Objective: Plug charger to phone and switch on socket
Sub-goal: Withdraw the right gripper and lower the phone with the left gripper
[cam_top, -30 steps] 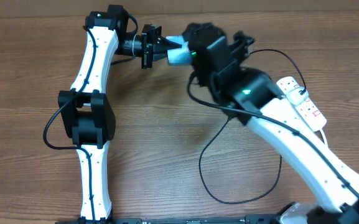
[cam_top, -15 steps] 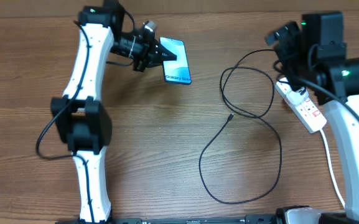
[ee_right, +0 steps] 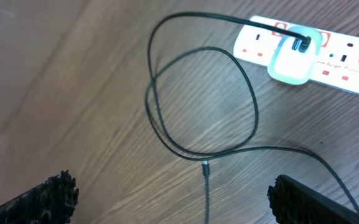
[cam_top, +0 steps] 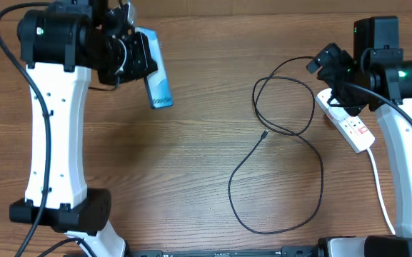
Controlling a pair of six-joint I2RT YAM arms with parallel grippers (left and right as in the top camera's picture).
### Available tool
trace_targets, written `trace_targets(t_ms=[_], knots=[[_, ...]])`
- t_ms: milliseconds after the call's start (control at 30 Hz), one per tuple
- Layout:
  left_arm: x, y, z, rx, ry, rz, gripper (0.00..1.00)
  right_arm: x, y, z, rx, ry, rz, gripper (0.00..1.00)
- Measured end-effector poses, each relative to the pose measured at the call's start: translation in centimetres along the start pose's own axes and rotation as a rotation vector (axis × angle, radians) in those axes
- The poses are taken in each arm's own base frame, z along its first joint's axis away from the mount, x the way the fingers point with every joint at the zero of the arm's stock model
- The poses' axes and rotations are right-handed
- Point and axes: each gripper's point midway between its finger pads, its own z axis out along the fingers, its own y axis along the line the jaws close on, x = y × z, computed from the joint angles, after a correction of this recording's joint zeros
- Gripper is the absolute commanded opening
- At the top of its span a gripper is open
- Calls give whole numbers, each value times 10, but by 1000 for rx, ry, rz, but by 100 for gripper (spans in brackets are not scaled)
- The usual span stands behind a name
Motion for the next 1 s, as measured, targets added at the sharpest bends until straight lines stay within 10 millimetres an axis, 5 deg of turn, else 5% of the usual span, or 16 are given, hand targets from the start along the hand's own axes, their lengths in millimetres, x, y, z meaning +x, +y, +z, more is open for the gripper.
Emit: trace_targets(t_ms=[300,567,667,867,1000], knots=[[11,11,-13,-121,-35,-46,4,11,-13,30,73,70,-11,100],[41,14,-99,-126,-258,-16,5,13,-15,31,83,78,-10,100],[63,22,-116,-136,-288,-22,4,15,-17,33,90,85,-10,100],[97,49,-89,-206,-178,-95,4,22,-24,42,119,112,-10,100],[99,61,-60,-242,-120,-129,4,24,-27,51,138,131,-9,100]])
